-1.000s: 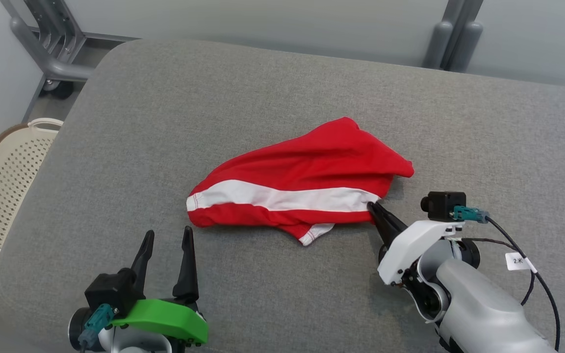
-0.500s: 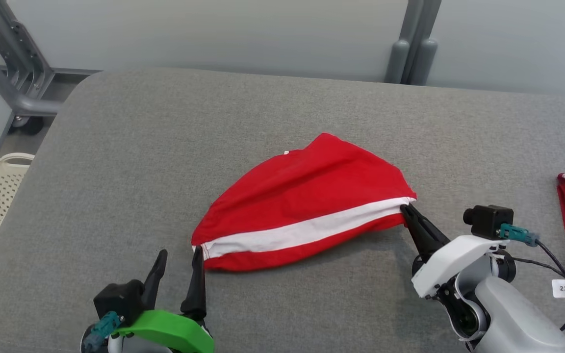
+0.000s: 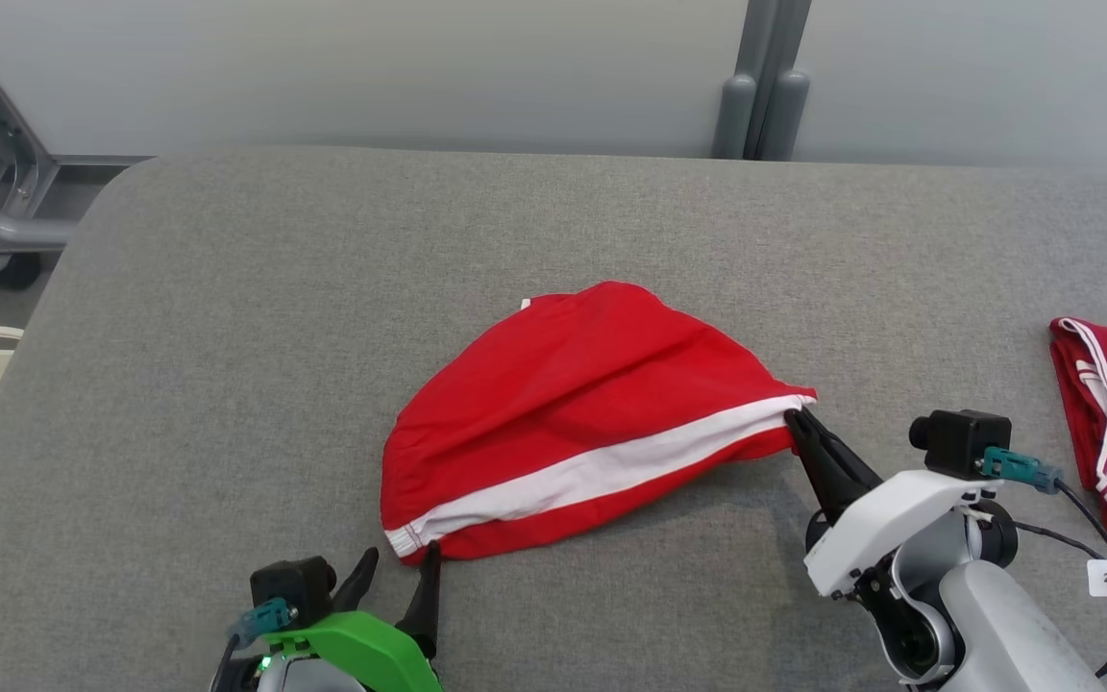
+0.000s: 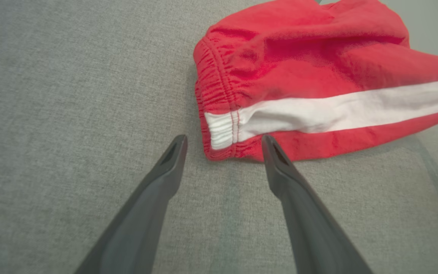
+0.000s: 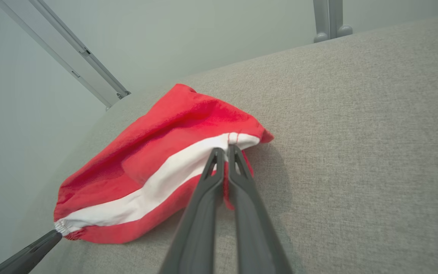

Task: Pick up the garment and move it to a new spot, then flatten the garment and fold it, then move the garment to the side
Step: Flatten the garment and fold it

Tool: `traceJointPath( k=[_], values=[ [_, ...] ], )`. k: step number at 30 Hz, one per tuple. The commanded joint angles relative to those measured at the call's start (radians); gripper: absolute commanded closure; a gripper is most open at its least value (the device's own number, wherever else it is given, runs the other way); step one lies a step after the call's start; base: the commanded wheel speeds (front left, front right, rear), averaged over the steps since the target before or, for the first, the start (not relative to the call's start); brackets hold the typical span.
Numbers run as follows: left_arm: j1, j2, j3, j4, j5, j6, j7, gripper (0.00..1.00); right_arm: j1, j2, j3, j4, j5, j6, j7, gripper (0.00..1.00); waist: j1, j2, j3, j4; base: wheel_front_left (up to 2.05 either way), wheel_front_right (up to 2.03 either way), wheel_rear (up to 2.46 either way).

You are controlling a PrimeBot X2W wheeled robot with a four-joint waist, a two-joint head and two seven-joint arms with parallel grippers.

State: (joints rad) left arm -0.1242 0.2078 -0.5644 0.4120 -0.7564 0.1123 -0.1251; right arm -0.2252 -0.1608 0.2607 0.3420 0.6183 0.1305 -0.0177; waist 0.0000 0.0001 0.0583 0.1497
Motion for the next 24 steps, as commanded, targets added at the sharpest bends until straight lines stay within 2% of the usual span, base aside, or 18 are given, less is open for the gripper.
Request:
traceJointPath(
  k=[1, 7, 8, 9, 10, 11, 17, 24],
  values=[
    [-0.038, -0.01, 0.001, 0.037, -0.009, -0.016, -0.015, 0.0, 0.017, 0.012, -0.014, -0.019, -0.019, 0.0, 0.016, 1.0, 0.0, -0.0001, 0.011, -0.01, 0.0, 0.0, 0.0],
    [-0.089, -0.045, 0.01, 0.132, -0.019, -0.049, -0.056, 0.0, 0.021, 0.034, -0.041, -0.059, -0.058, 0.0, 0.052, 1.0, 0.0, -0.0001, 0.026, -0.024, 0.0, 0.0, 0.0],
    [-0.096, -0.051, 0.009, 0.141, -0.022, -0.056, -0.061, 0.19, 0.022, 0.038, -0.045, -0.065, -0.062, 0.0, 0.057, 1.0, 0.0, -0.0001, 0.028, -0.026, 0.0, 0.0, 0.0],
    [-0.101, -0.055, 0.009, 0.149, -0.022, -0.062, -0.065, 0.56, 0.023, 0.04, -0.048, -0.071, -0.068, 0.0, 0.061, 1.0, 0.0, -0.0001, 0.031, -0.028, 0.0, 0.0, 0.0],
    [-0.104, -0.057, 0.007, 0.155, -0.022, -0.067, -0.071, 0.82, 0.023, 0.042, -0.052, -0.076, -0.072, 0.0, 0.066, 1.0, 0.0, -0.0001, 0.033, -0.029, 0.0, 0.0, 0.0],
    [-0.106, -0.058, 0.007, 0.158, -0.022, -0.071, -0.074, 1.0, 0.025, 0.043, -0.056, -0.081, -0.078, 0.0, 0.068, 1.0, 0.0, -0.0001, 0.034, -0.029, 0.0, 0.0, 0.0],
    [-0.08, -0.05, 0.031, 0.101, -0.031, -0.087, -0.109, 1.0, 0.035, 0.057, -0.087, -0.113, -0.098, 0.0, 0.068, 1.0, 0.0, -0.0001, 0.033, -0.026, 0.0, 0.0, 0.0],
    [-0.103, -0.014, 0.065, -0.075, -0.001, -0.071, -0.127, 1.0, 0.03, 0.06, -0.128, -0.181, -0.12, 0.0, 0.048, 1.0, 0.0, -0.0001, 0.002, -0.036, 0.0, 0.0, 0.0]
  ],
)
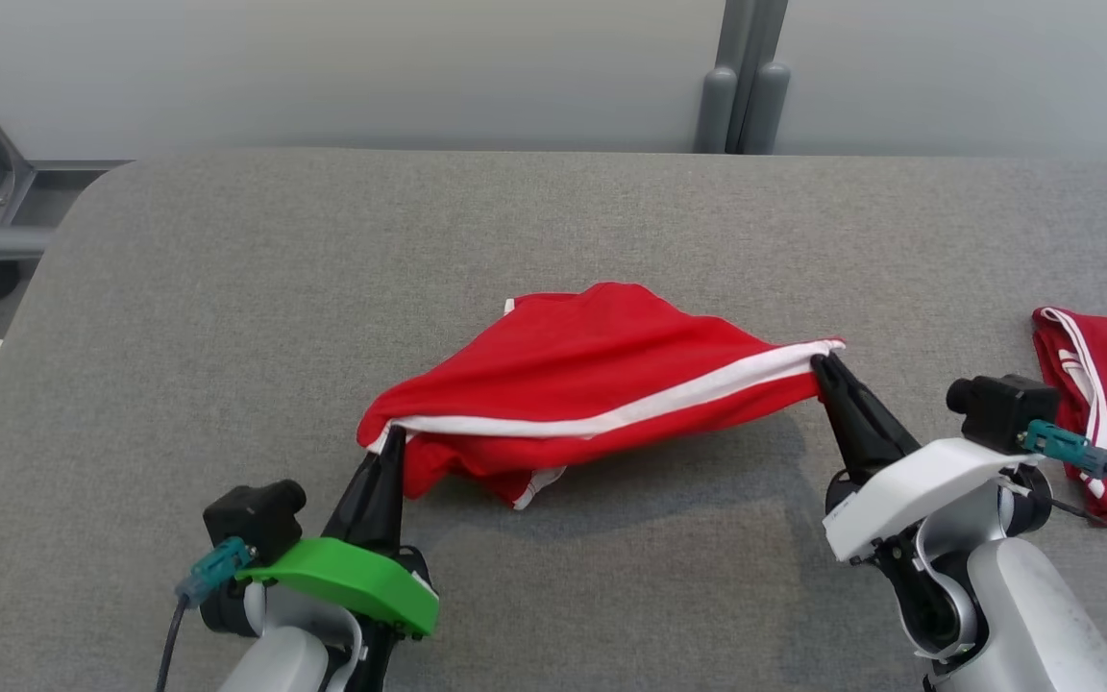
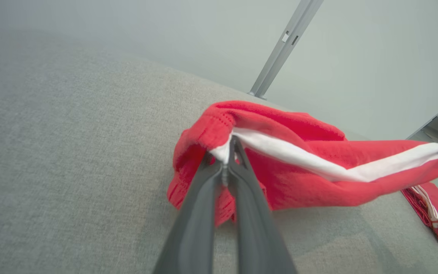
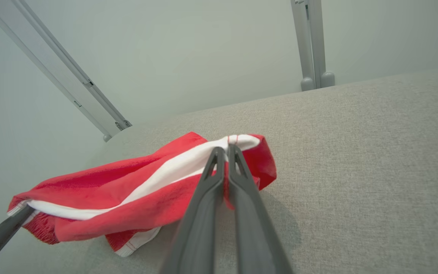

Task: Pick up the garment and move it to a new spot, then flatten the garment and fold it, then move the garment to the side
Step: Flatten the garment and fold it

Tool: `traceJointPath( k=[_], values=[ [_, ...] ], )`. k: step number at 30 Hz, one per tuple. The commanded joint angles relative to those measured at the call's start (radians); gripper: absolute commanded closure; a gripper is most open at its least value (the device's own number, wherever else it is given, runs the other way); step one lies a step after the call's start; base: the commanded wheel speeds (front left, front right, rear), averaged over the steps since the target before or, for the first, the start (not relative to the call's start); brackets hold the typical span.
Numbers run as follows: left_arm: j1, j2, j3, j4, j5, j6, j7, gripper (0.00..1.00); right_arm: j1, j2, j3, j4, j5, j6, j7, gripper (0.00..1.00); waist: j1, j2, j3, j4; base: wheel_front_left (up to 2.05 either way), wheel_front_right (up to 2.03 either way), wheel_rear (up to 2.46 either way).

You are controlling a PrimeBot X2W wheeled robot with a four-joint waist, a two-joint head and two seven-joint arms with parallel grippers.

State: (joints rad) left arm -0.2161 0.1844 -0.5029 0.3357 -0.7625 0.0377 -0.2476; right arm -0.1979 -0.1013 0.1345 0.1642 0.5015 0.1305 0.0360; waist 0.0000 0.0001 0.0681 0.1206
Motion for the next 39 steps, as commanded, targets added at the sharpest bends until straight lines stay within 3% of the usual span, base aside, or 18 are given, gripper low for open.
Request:
traceJointPath(
  k=[1, 10, 25, 32, 39],
  values=[
    [-0.02, 0.017, 0.005, -0.026, 0.009, 0.006, -0.003, 1.0, -0.001, -0.001, -0.009, -0.02, -0.007, 0.0, -0.008, 1.0, 0.0, -0.0001, -0.015, -0.012, 0.0, 0.0, 0.0],
    [-0.101, 0.078, 0.022, -0.273, 0.012, 0.025, 0.085, 1.0, -0.043, -0.028, -0.064, -0.226, -0.055, 0.0, 0.025, 1.0, 0.0, -0.0001, -0.082, -0.089, 0.0, 0.0, 0.0],
    [-0.374, 0.186, 0.092, -0.644, -0.088, 0.047, 0.396, 1.0, -0.201, -0.064, -0.134, -0.606, -0.113, 0.0, 0.188, 1.0, 0.0, -0.0001, -0.123, -0.225, 0.0, 0.0, 0.0],
    [-0.47, 0.194, 0.097, -0.569, -0.147, 0.058, 0.512, 1.0, -0.257, -0.059, -0.138, -0.591, -0.108, 0.0, 0.233, 1.0, 0.0, -0.0001, -0.076, -0.237, 0.0, 0.0, 0.0],
    [-0.656, 0.207, 0.095, -0.294, -0.122, 0.04, 0.573, 1.0, -0.486, -0.029, -0.088, -0.341, -0.109, 0.0, 0.201, 1.0, 0.0, -0.0001, 0.084, -0.264, 0.0, 0.0, 0.0]
  ],
)
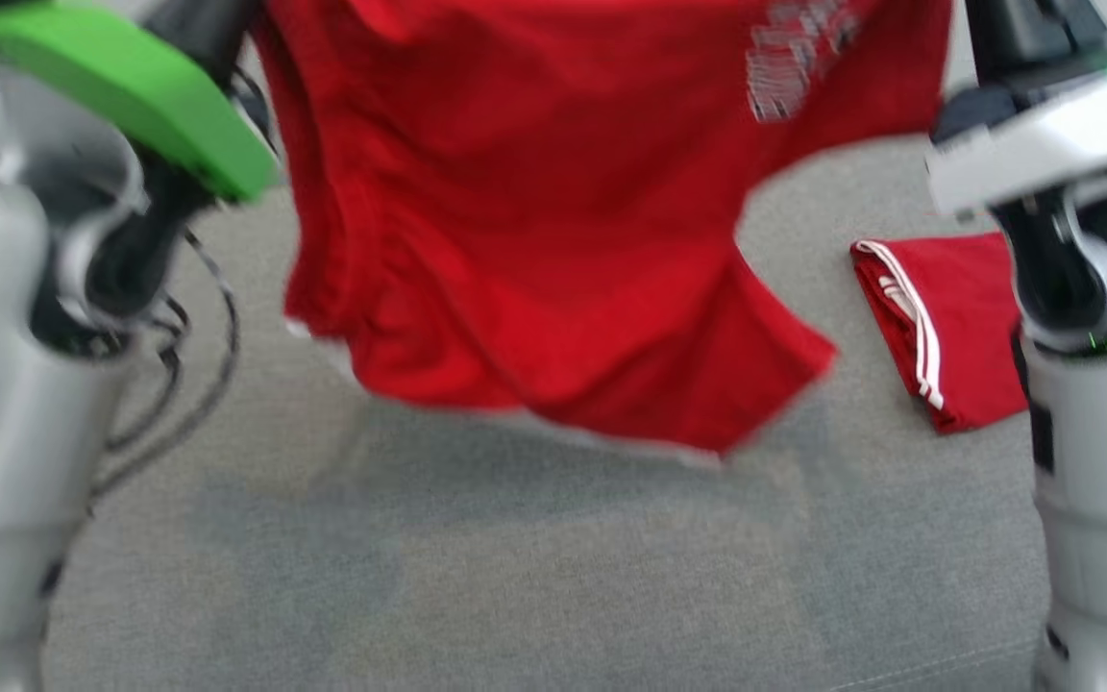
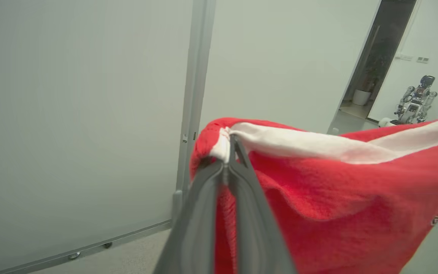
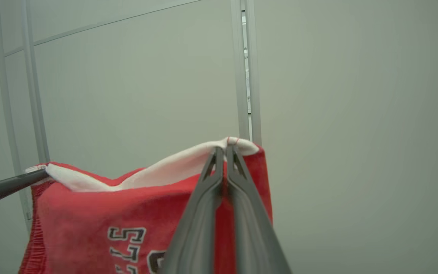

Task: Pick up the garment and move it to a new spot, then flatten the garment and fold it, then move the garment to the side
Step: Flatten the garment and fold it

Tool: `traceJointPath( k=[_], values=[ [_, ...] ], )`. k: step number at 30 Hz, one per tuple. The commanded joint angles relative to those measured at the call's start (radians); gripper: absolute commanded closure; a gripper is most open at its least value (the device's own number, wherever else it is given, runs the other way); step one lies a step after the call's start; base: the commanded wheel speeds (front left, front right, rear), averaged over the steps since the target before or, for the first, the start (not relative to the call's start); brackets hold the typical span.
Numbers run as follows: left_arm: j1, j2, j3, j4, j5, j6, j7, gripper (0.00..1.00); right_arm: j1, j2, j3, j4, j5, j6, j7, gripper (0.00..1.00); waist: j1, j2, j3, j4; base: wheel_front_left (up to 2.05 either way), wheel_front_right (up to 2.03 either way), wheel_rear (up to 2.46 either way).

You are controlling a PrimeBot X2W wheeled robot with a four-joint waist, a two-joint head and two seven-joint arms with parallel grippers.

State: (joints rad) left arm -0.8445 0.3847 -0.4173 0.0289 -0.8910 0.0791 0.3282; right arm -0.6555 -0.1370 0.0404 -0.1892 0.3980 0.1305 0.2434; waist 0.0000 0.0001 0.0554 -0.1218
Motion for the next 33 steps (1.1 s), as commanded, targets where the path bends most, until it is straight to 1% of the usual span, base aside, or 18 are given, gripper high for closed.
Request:
traceJointPath(
  k=[1, 4, 6, 8, 11, 13, 17, 20, 23, 28, 33],
  values=[
    [-0.074, 0.01, 0.014, 0.06, 0.02, -0.004, -0.005, 1.0, -0.088, 0.014, 0.014, 0.07, -0.009, 0.0, -0.022, 1.0, 0.0, -0.0001, 0.121, -0.029, 0.0, 0.0, 0.0],
    [-0.224, 0.015, 0.021, 0.212, 0.077, -0.016, -0.039, 1.0, -0.279, 0.038, 0.023, 0.263, -0.04, 0.0, -0.095, 1.0, 0.0, -0.0001, 0.18, -0.052, 0.0, 0.0, 0.0],
    [-0.332, 0.004, 0.027, 0.298, 0.116, -0.028, -0.094, 1.0, -0.409, 0.052, 0.025, 0.385, -0.087, 0.0, -0.164, 1.0, 0.0, -0.0001, 0.214, -0.064, 0.0, 0.0, 0.0],
    [-0.428, -0.011, 0.028, 0.372, 0.152, -0.05, -0.167, 1.0, -0.519, 0.066, 0.01, 0.491, -0.115, 0.0, -0.24, 1.0, 0.0, -0.0001, 0.24, -0.071, 0.0, 0.0, 0.0],
    [-0.544, -0.032, 0.025, 0.457, 0.198, -0.088, -0.274, 1.0, -0.642, 0.079, -0.002, 0.612, -0.164, 0.0, -0.341, 1.0, 0.0, -0.0001, 0.285, -0.074, 0.0, 0.0, 0.0],
    [-0.578, -0.045, 0.029, 0.515, 0.195, -0.113, -0.323, 1.0, -0.673, 0.086, 0.015, 0.673, -0.179, 0.0, -0.39, 1.0, 0.0, -0.0001, 0.32, -0.072, 0.0, 0.0, 0.0],
    [-0.56, -0.043, 0.017, 0.629, 0.194, -0.154, -0.375, 1.0, -0.637, 0.085, 0.098, 0.773, -0.134, 0.0, -0.456, 1.0, 0.0, -0.0001, 0.387, -0.063, 0.0, 0.0, 0.0],
    [-0.497, -0.045, 0.009, 0.701, 0.171, -0.179, -0.399, 1.0, -0.579, 0.084, 0.163, 0.833, -0.088, 0.0, -0.485, 1.0, 0.0, -0.0001, 0.422, -0.057, 0.0, 0.0, 0.0],
    [-0.44, -0.045, 0.001, 0.742, 0.145, -0.197, -0.426, 1.0, -0.522, 0.084, 0.207, 0.872, -0.04, 0.0, -0.501, 1.0, 0.0, -0.0001, 0.438, -0.048, 0.0, 0.0, 0.0],
    [-0.373, -0.05, -0.019, 0.761, 0.093, -0.21, -0.457, 1.0, -0.467, 0.084, 0.227, 0.898, -0.017, 0.0, -0.51, 1.0, 0.0, -0.0001, 0.433, -0.033, 0.0, 0.0, 0.0],
    [-0.342, -0.057, -0.056, 0.72, 0.049, -0.21, -0.466, 1.0, -0.433, 0.084, 0.23, 0.875, -0.01, 0.0, -0.509, 1.0, 0.0, -0.0001, 0.414, -0.02, 0.0, 0.0, 0.0]
  ],
)
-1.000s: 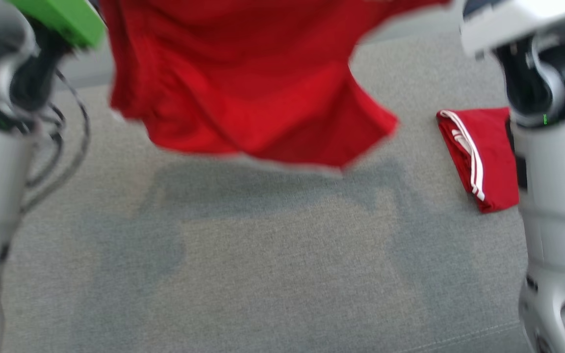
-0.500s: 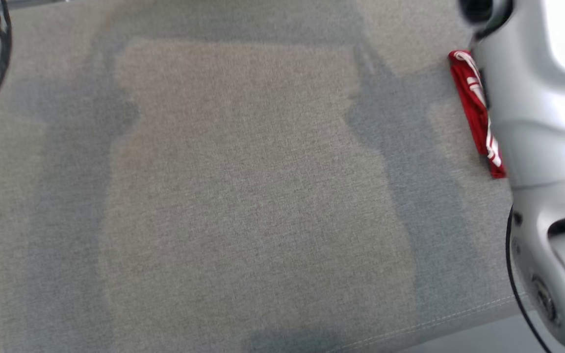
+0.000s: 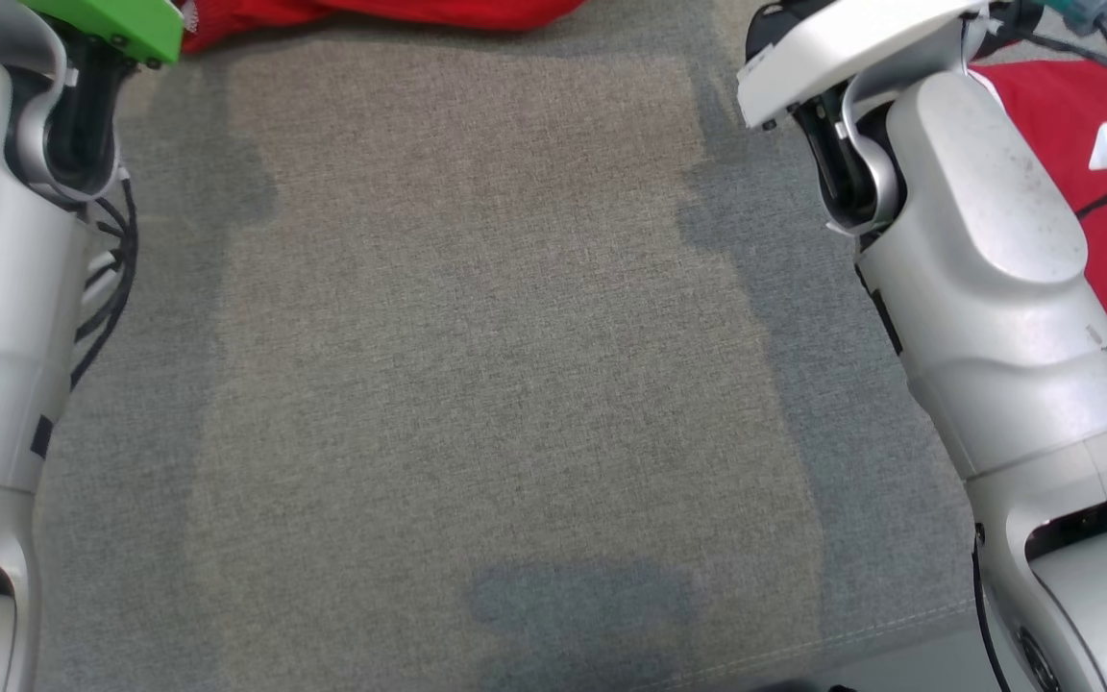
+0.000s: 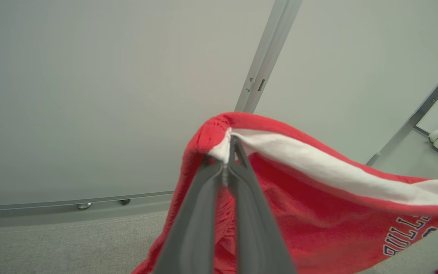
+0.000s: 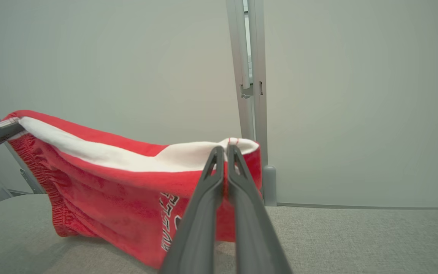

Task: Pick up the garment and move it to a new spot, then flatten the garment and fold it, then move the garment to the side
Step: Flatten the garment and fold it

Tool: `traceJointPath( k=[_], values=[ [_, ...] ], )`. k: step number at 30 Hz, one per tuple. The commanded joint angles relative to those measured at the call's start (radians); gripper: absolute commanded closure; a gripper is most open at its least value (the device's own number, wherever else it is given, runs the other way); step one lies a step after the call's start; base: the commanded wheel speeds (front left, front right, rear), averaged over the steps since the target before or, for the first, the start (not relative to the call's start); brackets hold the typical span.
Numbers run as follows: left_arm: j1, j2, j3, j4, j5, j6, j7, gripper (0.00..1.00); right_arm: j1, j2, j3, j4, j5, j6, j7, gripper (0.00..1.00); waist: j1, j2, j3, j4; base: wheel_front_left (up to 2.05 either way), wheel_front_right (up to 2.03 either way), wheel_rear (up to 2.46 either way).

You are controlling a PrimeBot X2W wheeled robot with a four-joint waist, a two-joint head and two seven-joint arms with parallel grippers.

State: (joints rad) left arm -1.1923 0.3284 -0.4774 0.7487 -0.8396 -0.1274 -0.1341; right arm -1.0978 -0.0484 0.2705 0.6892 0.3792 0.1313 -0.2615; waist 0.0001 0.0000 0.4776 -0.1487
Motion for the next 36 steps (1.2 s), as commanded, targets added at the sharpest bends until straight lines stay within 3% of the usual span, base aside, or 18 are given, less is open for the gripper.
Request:
traceJointPath(
  k=[1, 7, 15, 20, 26, 31, 36],
  values=[
    [0.017, 0.002, -0.005, -0.013, -0.015, -0.004, -0.007, 1.0, 0.02, -0.004, 0.0, -0.007, 0.009, -0.001, -0.004, 1.0, -0.0001, 0.0, -0.015, 0.01, 0.0, 0.0, 0.0],
    [0.115, 0.018, -0.061, -0.122, -0.093, -0.004, -0.039, 1.0, 0.112, -0.004, 0.01, -0.039, 0.016, -0.001, -0.005, 1.0, -0.0001, 0.0, -0.074, 0.026, 0.0, 0.0, 0.0],
    [0.419, 0.053, -0.122, -0.346, -0.184, 0.002, -0.079, 1.0, 0.409, -0.06, -0.004, -0.179, 0.028, -0.001, 0.017, 1.0, -0.0001, 0.0, -0.243, 0.08, 0.0, 0.0, 0.0],
    [0.632, 0.086, -0.122, -0.489, -0.199, 0.053, -0.102, 1.0, 0.651, -0.103, -0.06, -0.403, 0.041, -0.001, 0.095, 1.0, -0.0001, 0.0, -0.32, 0.101, 0.0, 0.0, 0.0],
    [0.857, 0.116, -0.1, -0.643, -0.197, 0.122, -0.124, 1.0, 0.941, -0.104, -0.147, -0.738, 0.012, -0.001, 0.232, 1.0, -0.0001, 0.0, -0.371, 0.094, 0.0, 0.0, 0.0],
    [1.018, 0.104, -0.076, -0.755, -0.176, 0.168, -0.13, 1.0, 1.134, -0.068, -0.187, -0.956, -0.018, -0.001, 0.334, 1.0, -0.0001, 0.0, -0.392, 0.079, 0.0, 0.0, 0.0],
    [1.174, 0.06, -0.02, -0.842, -0.148, 0.203, -0.131, 1.0, 1.261, -0.04, -0.198, -1.075, -0.034, -0.001, 0.393, 1.0, -0.0001, 0.0, -0.402, 0.065, 0.0, 0.0, 0.0]
  ],
)
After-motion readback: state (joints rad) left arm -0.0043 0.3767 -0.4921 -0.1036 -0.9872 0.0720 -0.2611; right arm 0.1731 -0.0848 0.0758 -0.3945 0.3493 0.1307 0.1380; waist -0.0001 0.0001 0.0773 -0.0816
